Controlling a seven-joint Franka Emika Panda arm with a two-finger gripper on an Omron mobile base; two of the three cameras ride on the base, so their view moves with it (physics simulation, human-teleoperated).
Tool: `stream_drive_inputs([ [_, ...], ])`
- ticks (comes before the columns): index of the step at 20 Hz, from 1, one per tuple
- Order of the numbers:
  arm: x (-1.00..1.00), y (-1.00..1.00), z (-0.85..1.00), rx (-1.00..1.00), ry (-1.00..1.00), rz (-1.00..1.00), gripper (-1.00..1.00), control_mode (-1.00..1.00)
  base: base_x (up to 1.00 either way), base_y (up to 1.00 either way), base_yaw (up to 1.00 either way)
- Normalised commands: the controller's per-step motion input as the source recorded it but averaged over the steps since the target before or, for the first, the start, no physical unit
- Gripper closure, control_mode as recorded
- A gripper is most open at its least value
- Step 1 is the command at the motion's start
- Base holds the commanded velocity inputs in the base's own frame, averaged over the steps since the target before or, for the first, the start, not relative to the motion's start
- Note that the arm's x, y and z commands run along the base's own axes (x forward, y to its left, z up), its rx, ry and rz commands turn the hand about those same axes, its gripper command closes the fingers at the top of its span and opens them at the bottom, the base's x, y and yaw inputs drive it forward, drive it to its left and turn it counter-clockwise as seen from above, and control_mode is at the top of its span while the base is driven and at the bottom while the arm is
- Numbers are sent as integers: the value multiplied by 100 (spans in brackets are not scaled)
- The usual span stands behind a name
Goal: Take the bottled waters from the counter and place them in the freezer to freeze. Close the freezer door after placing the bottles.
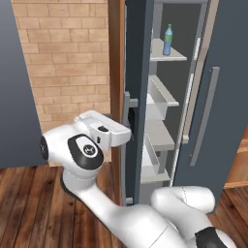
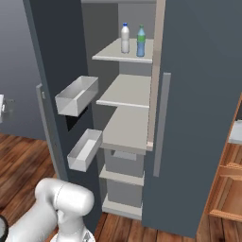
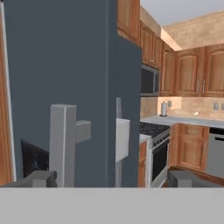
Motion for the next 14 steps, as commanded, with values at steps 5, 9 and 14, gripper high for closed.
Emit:
stream_drive_inputs([
  [5,49,0,-1,0,5,-3,-100,-100,0,0,0],
  [9,49,0,-4,0,3,-2,-100,-100,0,0,0],
  [14,43,0,-3,0,1,-2,-100,-100,0,0,0],
])
